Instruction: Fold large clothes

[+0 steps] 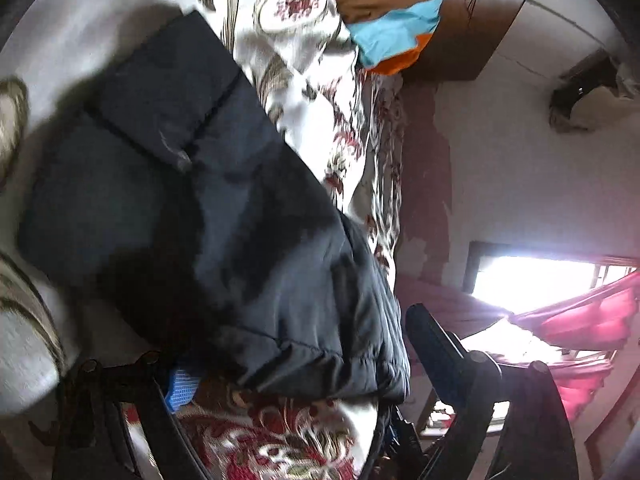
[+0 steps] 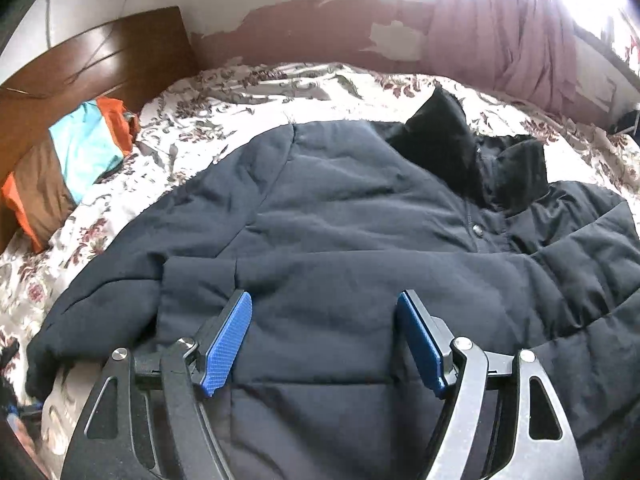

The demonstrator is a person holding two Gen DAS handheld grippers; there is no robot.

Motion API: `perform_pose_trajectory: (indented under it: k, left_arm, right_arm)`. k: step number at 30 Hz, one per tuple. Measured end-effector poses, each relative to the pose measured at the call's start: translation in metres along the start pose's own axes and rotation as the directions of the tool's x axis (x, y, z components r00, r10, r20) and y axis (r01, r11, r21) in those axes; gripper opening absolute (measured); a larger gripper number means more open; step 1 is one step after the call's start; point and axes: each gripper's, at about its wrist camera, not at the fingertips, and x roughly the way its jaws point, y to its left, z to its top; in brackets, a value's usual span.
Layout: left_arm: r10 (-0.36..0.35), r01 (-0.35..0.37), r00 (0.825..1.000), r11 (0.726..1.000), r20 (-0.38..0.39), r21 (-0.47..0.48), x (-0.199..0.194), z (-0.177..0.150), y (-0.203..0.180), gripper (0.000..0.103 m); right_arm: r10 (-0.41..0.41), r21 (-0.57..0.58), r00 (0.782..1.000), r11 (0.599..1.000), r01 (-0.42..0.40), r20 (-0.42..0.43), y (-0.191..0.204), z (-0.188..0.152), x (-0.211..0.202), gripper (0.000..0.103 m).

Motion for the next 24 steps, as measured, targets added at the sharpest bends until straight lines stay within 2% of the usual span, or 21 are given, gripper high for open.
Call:
perform_pose_trajectory:
  k: [1,3,4,6,8,10,12,17,19,21,24]
  left_arm:
    - [0.015,-0.015,1.0,1.0,0.018,0.0,-0.001,0.0,0.001,0.076]
    - [0.034,-0.034,0.999,0.999,0.027,-0.005,-0.003,0.003,0.002,0.053]
    - [0.036,-0.036,0.999,0.999,0.035,-0.01,-0.004,0.004,0.003,0.047]
    - [0.037,-0.036,0.998,0.999,0.057,-0.019,-0.006,0.01,0.006,0.022]
    - [0.03,-0.03,0.995,1.0,0.092,0.004,-0.012,0.011,0.002,0.012]
    - [0.022,-0.028,0.993,0.998,0.117,0.05,-0.017,0.009,-0.006,0.009]
    - [0.016,-0.04,0.987,0.988,0.159,0.152,-0.024,0.004,-0.026,0.008]
    - [-0.035,-0.034,0.979,0.944,0.202,0.328,-0.039,-0.007,-0.065,0.007]
    - [-0.04,-0.054,0.972,0.92,0.231,0.388,-0.047,-0.013,-0.081,0.007]
    - [-0.038,-0.09,0.965,0.881,0.258,0.465,-0.051,-0.028,-0.104,0.007]
    - [-0.049,-0.1,0.969,0.821,0.244,0.562,-0.052,-0.05,-0.144,0.007]
  right_arm:
    - [-0.003,0.007,1.0,1.0,0.003,0.002,0.001,-0.002,0.002,0.072]
    - [-0.02,0.018,1.0,1.0,0.019,0.022,0.003,-0.009,0.005,0.079]
    - [-0.028,0.02,0.999,0.999,0.027,0.037,0.002,-0.013,0.006,0.08]
    - [-0.03,0.026,0.998,0.999,0.029,0.054,0.001,-0.018,0.005,0.083]
    - [-0.026,0.032,0.998,0.999,0.024,0.051,-0.001,-0.017,0.005,0.083]
    - [-0.008,0.036,0.999,0.999,0.007,0.042,-0.006,-0.013,0.001,0.083]
    - [0.012,0.047,0.999,0.999,-0.014,0.045,-0.012,-0.012,-0.007,0.083]
    - [0.041,0.061,0.997,0.997,-0.045,0.066,-0.039,-0.015,-0.042,0.083]
    - [0.048,0.055,0.997,0.997,-0.051,0.065,-0.053,-0.016,-0.056,0.083]
    - [0.041,0.047,0.997,0.998,-0.044,0.07,-0.07,-0.021,-0.072,0.083]
    - [0.035,0.038,0.997,0.999,-0.038,0.073,-0.099,-0.031,-0.094,0.083]
